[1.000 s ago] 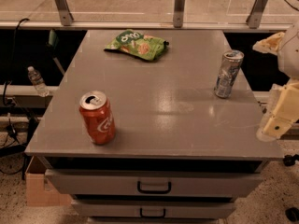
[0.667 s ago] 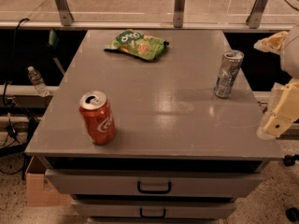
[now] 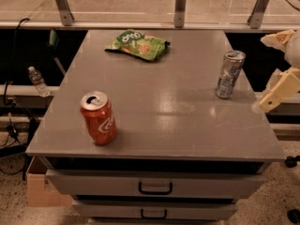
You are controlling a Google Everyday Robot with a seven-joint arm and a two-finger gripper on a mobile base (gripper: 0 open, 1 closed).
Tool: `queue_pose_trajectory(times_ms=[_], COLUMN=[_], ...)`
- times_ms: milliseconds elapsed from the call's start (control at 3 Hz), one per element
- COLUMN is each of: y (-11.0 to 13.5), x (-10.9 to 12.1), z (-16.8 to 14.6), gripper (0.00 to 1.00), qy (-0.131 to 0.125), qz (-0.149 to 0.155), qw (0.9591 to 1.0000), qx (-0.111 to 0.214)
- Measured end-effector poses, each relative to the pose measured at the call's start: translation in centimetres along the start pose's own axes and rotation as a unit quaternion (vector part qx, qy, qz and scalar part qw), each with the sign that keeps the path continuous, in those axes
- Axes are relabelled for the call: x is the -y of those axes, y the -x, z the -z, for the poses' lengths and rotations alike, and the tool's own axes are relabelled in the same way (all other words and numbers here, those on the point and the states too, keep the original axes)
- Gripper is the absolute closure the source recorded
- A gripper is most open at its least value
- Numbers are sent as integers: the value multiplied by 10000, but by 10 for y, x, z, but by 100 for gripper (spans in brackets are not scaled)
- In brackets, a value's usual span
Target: Move redbull can near coke can
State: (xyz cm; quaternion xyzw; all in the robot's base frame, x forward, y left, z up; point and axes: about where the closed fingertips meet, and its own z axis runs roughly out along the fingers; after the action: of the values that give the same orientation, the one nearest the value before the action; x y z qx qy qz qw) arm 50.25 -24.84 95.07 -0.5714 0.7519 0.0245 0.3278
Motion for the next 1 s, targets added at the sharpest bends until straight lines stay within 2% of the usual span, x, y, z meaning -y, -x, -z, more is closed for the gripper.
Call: queue_pose_trajectory(times_ms=[333, 667, 1000], y=[-10, -18, -27], x=[38, 66, 77], z=[-39, -76, -100], gripper=[0, 0, 17], qy=[25, 137, 334], qz=[-390, -856, -1341], qw=[9971, 9892, 9790], qx=[652, 1179, 1498])
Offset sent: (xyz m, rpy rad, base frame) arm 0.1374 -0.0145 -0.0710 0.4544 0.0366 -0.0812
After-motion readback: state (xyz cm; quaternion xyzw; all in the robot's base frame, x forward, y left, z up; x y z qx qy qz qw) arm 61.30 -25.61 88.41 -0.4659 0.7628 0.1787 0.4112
